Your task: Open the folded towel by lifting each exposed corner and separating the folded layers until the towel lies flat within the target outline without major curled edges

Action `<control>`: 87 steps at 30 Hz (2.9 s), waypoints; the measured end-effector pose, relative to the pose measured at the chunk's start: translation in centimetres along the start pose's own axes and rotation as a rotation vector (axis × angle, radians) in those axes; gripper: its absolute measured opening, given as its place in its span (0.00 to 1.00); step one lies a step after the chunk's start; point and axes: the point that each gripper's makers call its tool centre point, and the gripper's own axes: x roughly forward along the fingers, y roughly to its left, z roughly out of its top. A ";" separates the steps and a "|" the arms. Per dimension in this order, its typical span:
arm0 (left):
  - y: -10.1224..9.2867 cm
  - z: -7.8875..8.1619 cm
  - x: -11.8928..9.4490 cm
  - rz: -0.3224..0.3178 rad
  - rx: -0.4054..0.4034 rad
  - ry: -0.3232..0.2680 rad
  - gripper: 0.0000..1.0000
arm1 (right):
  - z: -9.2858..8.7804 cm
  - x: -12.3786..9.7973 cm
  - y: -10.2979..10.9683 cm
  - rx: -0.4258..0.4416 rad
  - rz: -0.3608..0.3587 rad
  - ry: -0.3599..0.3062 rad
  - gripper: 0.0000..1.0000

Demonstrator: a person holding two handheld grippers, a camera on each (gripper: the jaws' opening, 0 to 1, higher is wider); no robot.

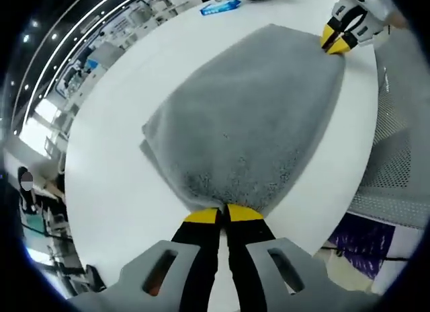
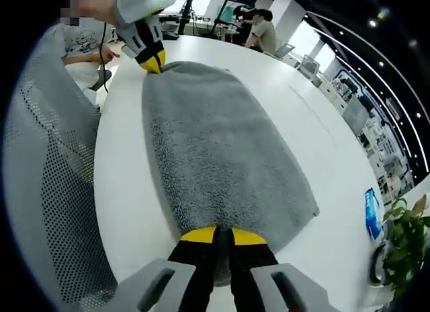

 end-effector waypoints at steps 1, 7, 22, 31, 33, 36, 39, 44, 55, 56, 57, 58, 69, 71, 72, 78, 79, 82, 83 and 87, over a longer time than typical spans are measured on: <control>0.0 0.0 0.1 -0.008 -0.005 0.007 0.02 | 0.0 0.0 0.0 -0.008 -0.009 0.018 0.04; -0.2 -0.2 0.0 -0.015 0.014 0.006 0.02 | 0.0 0.3 -0.1 0.030 0.012 0.067 0.03; -0.1 -0.2 -0.3 0.051 -0.083 -0.153 0.02 | 0.0 0.6 0.1 -0.020 0.124 0.210 0.03; 0.0 -0.2 -0.4 0.059 -0.104 -0.164 0.02 | -0.2 0.6 0.2 -0.004 0.147 0.252 0.03; 0.2 -0.2 -0.5 0.070 -0.156 -0.199 0.03 | -0.2 0.6 0.2 -0.012 0.120 0.238 0.03; 0.4 -0.4 -1.0 0.048 -0.277 -0.246 0.05 | -0.1 0.4 0.1 0.078 0.085 0.191 0.03; 1.3 -0.2 -2.4 0.058 -0.371 -0.287 0.14 | 0.3 -0.2 -0.6 0.181 0.065 0.095 0.03; 3.4 3.4 -5.0 0.092 -0.447 -0.463 0.18 | 2.2 -2.7 -3.2 0.356 -0.051 -0.091 0.02; 1.7 5.9 2.6 0.060 -0.071 -0.218 0.10 | 3.8 2.4 -1.3 0.411 0.004 -0.058 0.05; 1.2 5.9 2.5 0.049 -0.021 -0.220 0.08 | 3.6 2.5 -1.2 0.388 0.001 -0.040 0.05; 0.9 5.8 2.5 0.047 0.015 -0.218 0.05 | 3.6 2.6 -1.3 0.379 -0.006 -0.037 0.05; 1.1 5.9 2.5 0.070 0.046 -0.215 0.05 | 3.7 2.7 -1.5 0.371 -0.022 -0.033 0.05; -0.4 6.1 2.6 0.058 0.094 -0.088 0.01 | 3.8 4.0 -4.1 0.053 -0.179 0.111 0.00; -1.1 6.3 2.5 0.028 0.097 -0.098 0.01 | 3.6 4.4 -5.3 0.056 -0.177 0.128 0.00; -1.5 6.4 2.4 0.012 0.090 -0.105 0.01 | 3.5 4.7 -5.9 0.050 -0.183 0.137 0.00; -3.9 7.2 2.1 -0.026 0.097 -0.130 0.01 | 3.6 5.7 -8.7 0.034 -0.179 0.130 0.00; -4.1 7.3 2.1 -0.013 0.128 -0.119 0.01 | 3.6 5.8 -8.8 0.041 -0.172 0.125 0.00; -4.8 7.7 2.1 -0.002 0.148 -0.105 0.01 | 3.8 5.9 -9.1 -0.003 -0.166 0.126 0.00; -5.0 7.8 2.1 -0.002 0.146 -0.104 0.01 | 3.9 6.0 -9.4 -0.044 -0.173 0.135 0.00; -5.9 8.3 1.9 -0.018 0.141 -0.113 0.01 | 4.0 6.6 -10.4 -0.154 -0.197 0.159 0.00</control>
